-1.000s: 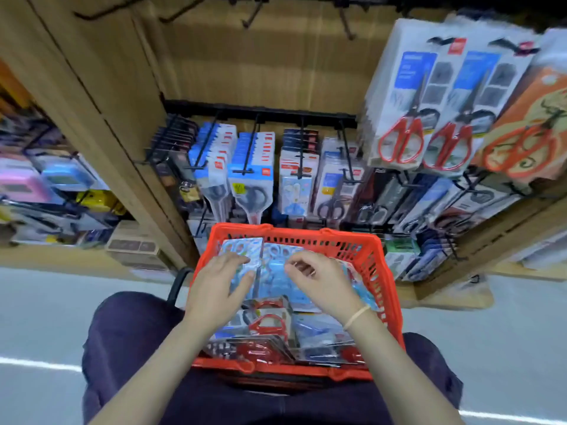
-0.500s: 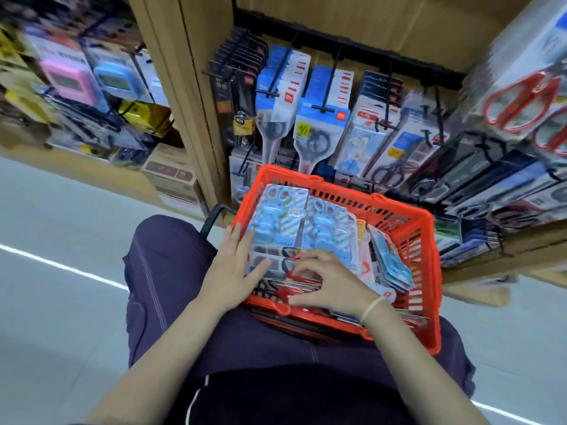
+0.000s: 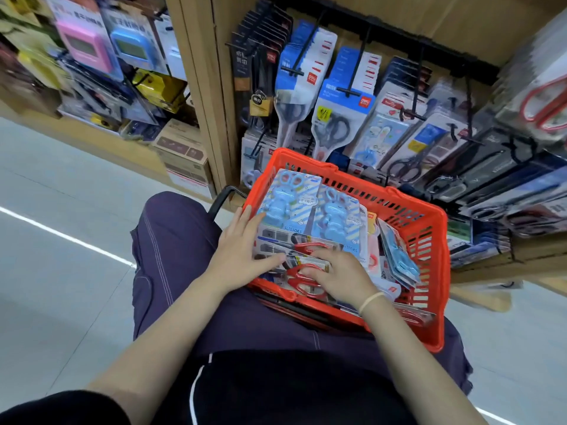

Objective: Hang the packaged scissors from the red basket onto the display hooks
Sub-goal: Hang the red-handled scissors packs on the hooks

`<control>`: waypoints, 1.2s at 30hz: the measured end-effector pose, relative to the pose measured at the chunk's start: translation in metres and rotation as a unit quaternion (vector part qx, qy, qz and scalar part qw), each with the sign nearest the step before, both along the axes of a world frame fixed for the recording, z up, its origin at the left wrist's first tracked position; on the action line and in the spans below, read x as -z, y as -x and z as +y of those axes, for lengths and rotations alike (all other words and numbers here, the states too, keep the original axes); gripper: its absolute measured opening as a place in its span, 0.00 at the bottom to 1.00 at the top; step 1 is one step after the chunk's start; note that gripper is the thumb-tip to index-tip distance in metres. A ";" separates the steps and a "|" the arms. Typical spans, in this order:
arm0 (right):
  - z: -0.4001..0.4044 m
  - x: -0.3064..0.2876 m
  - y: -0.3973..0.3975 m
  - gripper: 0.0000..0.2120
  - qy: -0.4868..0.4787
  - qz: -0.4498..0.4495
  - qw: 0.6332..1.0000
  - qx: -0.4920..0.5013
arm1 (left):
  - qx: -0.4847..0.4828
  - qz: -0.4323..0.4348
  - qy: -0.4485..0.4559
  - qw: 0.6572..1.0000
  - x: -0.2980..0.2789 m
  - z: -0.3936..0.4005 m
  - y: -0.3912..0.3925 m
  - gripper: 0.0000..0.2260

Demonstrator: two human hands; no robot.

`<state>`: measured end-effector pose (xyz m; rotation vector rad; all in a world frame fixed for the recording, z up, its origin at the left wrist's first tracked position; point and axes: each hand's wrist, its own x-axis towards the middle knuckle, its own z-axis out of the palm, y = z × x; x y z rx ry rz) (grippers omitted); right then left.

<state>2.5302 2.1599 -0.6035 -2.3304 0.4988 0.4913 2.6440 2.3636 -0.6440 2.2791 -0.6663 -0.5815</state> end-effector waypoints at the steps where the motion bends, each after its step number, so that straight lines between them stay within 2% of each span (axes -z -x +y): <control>1: 0.000 -0.001 0.001 0.25 -0.001 -0.004 1.000 0.013 | -0.002 0.003 0.002 1.000 0.000 0.000 0.000 0.50; 5: -0.016 -0.013 0.000 0.18 -0.088 -0.040 0.988 0.123 | -0.034 0.037 0.055 0.997 -0.002 0.002 -0.002 0.51; 7: -0.031 -0.020 0.002 0.27 -0.115 -0.074 0.976 0.172 | -0.089 0.081 0.123 0.985 -0.006 0.001 -0.002 0.55; 9: -0.046 -0.029 0.006 0.25 -0.134 -0.111 0.960 0.221 | -0.144 0.107 0.188 0.966 -0.015 -0.003 -0.001 0.56; 10: -0.050 -0.033 0.008 0.24 -0.157 -0.129 0.948 0.246 | -0.170 0.110 0.206 0.957 -0.019 -0.007 0.000 0.53; 13: -0.052 -0.035 0.010 0.41 -0.258 -0.167 0.885 0.350 | -0.215 0.173 0.241 0.931 -0.038 -0.023 0.004 0.37; 14: -0.048 -0.035 0.009 0.42 -0.294 -0.178 0.865 0.366 | -0.206 0.223 0.249 0.919 -0.042 -0.028 0.006 0.33; 16: -0.032 -0.038 0.004 0.31 -0.351 -0.199 0.837 0.370 | -0.176 0.341 0.278 0.881 -0.048 -0.040 0.011 0.34; 17: -0.022 -0.039 0.000 0.26 -0.363 -0.205 0.834 0.361 | -0.167 0.384 0.300 0.857 -0.050 -0.047 0.015 0.35; 19: -0.003 -0.040 -0.005 0.18 -0.349 -0.204 0.852 0.334 | -0.180 0.412 0.355 0.820 -0.052 -0.058 0.022 0.28; 21: 0.010 -0.039 -0.010 0.14 -0.307 -0.199 0.882 0.298 | -0.226 0.399 0.389 0.799 -0.053 -0.059 0.023 0.23; 24: 0.012 -0.034 -0.015 0.14 -0.229 -0.176 0.928 0.236 | -0.227 0.353 0.389 0.820 -0.051 -0.037 0.013 0.22; 29: -0.007 -0.020 -0.019 0.09 -0.094 -0.186 0.962 0.174 | -0.240 0.337 0.366 0.834 -0.041 0.014 -0.011 0.26; 32: -0.010 -0.002 -0.025 0.10 0.009 -0.151 0.984 0.093 | -0.257 0.353 0.353 0.828 -0.034 0.028 -0.015 0.24; 34: -0.009 0.006 -0.030 0.09 0.068 -0.135 0.987 0.055 | -0.265 0.366 0.353 0.819 -0.031 0.027 -0.012 0.21; 36: -0.006 0.009 -0.033 0.08 0.116 -0.109 0.987 0.013 | -0.265 0.376 0.353 0.815 -0.028 0.024 -0.009 0.22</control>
